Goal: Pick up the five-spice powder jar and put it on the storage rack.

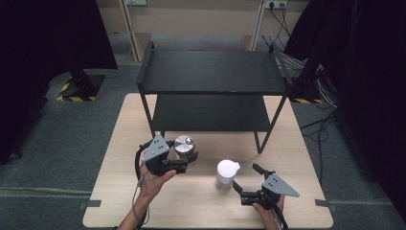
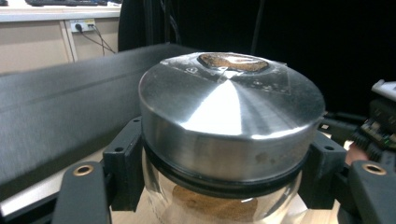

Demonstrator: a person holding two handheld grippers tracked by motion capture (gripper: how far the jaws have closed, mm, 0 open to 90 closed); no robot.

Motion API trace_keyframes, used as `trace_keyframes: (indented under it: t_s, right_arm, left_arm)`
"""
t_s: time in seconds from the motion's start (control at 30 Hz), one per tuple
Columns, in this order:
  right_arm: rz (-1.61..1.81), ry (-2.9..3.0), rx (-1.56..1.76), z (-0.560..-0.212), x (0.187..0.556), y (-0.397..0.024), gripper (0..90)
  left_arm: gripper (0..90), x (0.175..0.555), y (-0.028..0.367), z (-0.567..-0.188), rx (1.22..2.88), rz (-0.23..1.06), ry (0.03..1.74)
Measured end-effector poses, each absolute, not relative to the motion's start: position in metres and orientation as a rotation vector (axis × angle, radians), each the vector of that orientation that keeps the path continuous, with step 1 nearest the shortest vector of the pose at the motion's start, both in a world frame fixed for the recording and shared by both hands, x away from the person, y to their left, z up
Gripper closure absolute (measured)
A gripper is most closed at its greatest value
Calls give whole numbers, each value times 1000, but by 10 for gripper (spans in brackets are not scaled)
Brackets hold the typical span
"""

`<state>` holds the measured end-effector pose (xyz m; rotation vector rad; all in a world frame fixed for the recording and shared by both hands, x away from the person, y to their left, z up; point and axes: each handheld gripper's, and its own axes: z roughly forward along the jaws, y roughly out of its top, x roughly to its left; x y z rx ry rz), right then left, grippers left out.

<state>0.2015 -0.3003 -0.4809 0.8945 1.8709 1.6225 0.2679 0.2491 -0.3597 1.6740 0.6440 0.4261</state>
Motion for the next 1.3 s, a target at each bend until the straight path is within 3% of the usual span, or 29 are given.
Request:
trace_keyframes:
  t_s: [0.5,1.3]
  right_arm:
    - [1628,1873,896,-481,202,-301,9]
    - [1632,1875,898,-481,203,-301,9]
  left_arm:
    - [307,289,255,-281,1709,350,632]
    - [308,320,241,-188,1717,368,679]
